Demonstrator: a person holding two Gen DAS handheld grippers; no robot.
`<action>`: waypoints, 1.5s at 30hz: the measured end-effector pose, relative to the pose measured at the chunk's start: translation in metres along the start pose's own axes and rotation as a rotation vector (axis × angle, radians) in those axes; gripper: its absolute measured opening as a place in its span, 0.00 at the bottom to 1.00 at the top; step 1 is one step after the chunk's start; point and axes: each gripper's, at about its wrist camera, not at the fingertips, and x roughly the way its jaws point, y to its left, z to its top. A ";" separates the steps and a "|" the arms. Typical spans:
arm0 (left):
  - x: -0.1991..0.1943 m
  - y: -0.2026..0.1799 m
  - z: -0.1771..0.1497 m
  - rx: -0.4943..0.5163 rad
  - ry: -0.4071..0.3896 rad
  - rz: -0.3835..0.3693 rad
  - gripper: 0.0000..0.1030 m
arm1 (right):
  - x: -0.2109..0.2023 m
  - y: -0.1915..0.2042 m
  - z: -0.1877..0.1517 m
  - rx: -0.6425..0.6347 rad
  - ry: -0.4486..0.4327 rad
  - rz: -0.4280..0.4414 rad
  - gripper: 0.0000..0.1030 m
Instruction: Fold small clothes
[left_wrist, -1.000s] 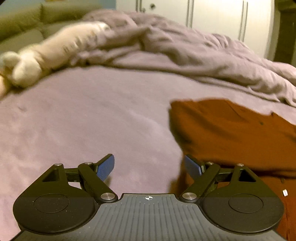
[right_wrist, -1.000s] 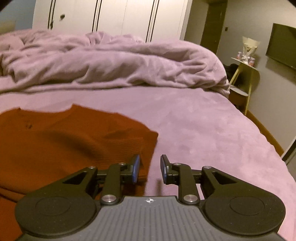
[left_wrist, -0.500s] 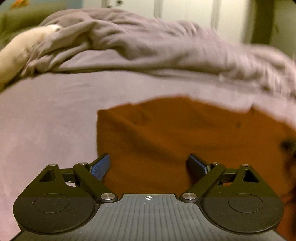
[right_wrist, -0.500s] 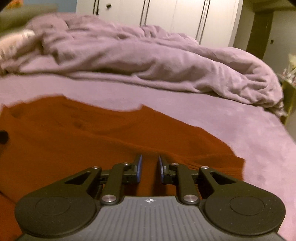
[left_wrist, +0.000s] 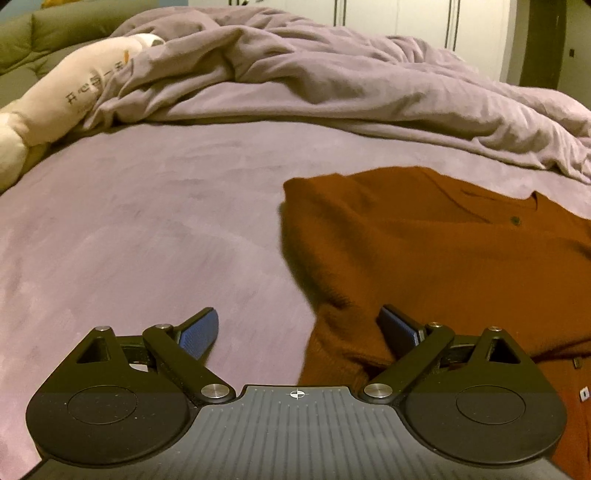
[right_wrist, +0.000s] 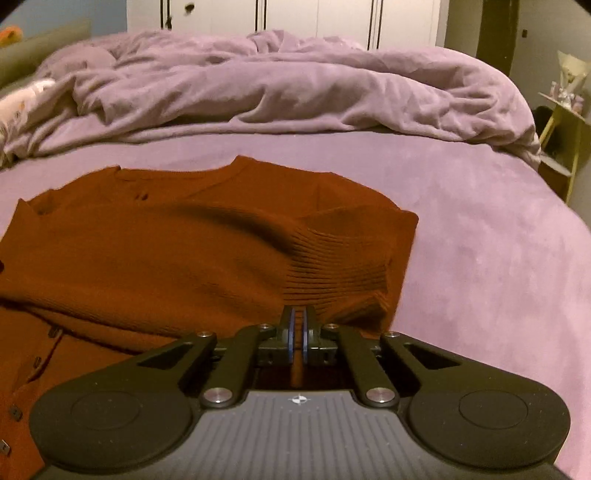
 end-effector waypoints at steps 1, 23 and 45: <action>-0.003 0.000 0.000 0.010 0.010 0.009 0.95 | 0.001 0.000 -0.001 0.002 0.005 0.003 0.02; -0.166 0.055 -0.150 -0.103 0.268 -0.258 0.69 | -0.214 -0.029 -0.182 0.315 0.182 0.113 0.47; -0.166 0.073 -0.120 -0.089 0.330 -0.458 0.08 | -0.197 -0.053 -0.179 0.478 0.273 0.342 0.04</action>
